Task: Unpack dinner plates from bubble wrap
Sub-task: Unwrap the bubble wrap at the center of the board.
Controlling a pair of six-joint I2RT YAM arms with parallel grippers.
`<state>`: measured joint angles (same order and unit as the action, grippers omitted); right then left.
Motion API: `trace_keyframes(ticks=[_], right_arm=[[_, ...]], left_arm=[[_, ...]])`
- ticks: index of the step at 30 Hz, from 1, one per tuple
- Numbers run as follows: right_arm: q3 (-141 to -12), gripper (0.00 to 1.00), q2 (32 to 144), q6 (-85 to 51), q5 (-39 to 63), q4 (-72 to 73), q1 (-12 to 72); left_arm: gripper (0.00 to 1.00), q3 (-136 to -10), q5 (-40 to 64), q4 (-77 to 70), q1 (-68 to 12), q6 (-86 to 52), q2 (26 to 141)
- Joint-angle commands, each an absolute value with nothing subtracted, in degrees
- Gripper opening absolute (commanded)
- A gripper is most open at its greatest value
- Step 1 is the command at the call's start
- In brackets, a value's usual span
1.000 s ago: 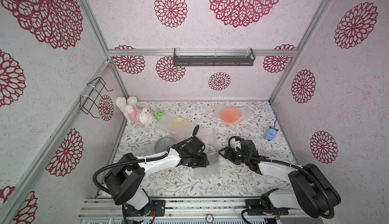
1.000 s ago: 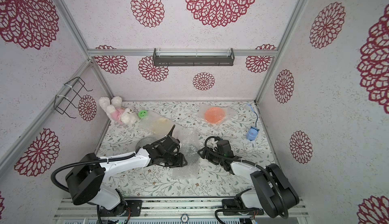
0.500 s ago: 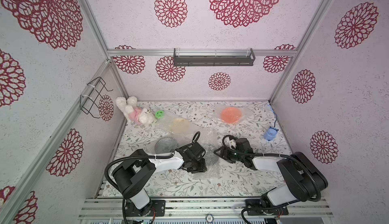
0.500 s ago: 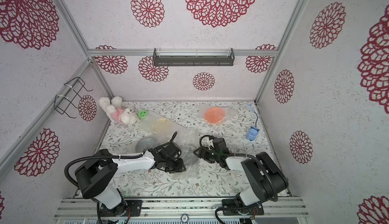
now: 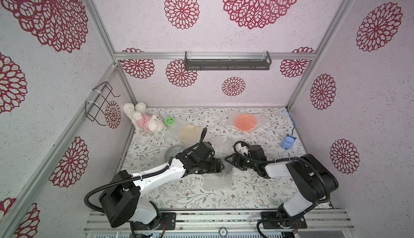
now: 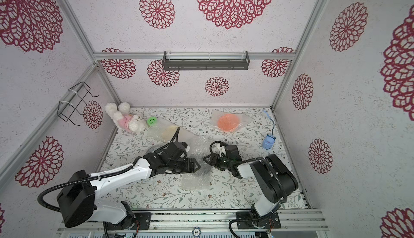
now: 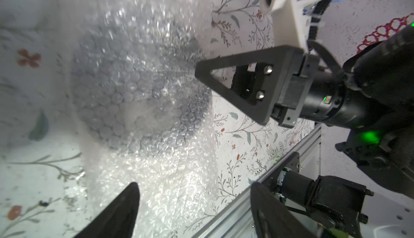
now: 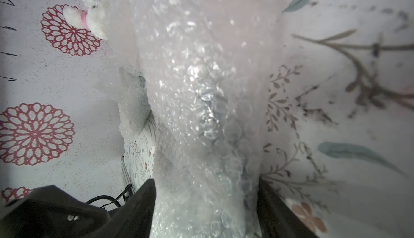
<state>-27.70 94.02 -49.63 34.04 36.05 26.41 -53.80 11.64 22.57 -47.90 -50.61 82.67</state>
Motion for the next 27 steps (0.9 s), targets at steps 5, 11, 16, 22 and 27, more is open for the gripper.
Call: trace_keyframes(ticks=[5, 11, 16, 22, 27], right_arm=[[-25.34, 0.70, 95.63, -57.85, 39.65, 46.89, 26.15], [-24.21, 0.70, 97.14, -63.27, 36.97, 54.25, 30.50], [-23.49, 0.74, 95.18, -60.56, 37.42, 49.02, 23.57], [-25.52, 0.86, 81.63, -47.30, 32.43, 23.49, 11.11], [-25.85, 0.98, 70.04, -42.71, 30.12, 11.72, 5.33]], left_arm=[[0.89, -58.87, 5.36, 28.30, -48.38, -44.69, 85.82], [0.96, -59.33, 2.78, 27.61, -48.43, -43.94, 86.31], [1.00, -59.14, -0.45, 28.48, -49.81, -42.71, 85.31], [0.97, -64.31, -9.79, 33.25, -55.57, -39.65, 91.01], [0.98, -74.18, -16.99, 38.75, -59.94, -37.82, 102.74]])
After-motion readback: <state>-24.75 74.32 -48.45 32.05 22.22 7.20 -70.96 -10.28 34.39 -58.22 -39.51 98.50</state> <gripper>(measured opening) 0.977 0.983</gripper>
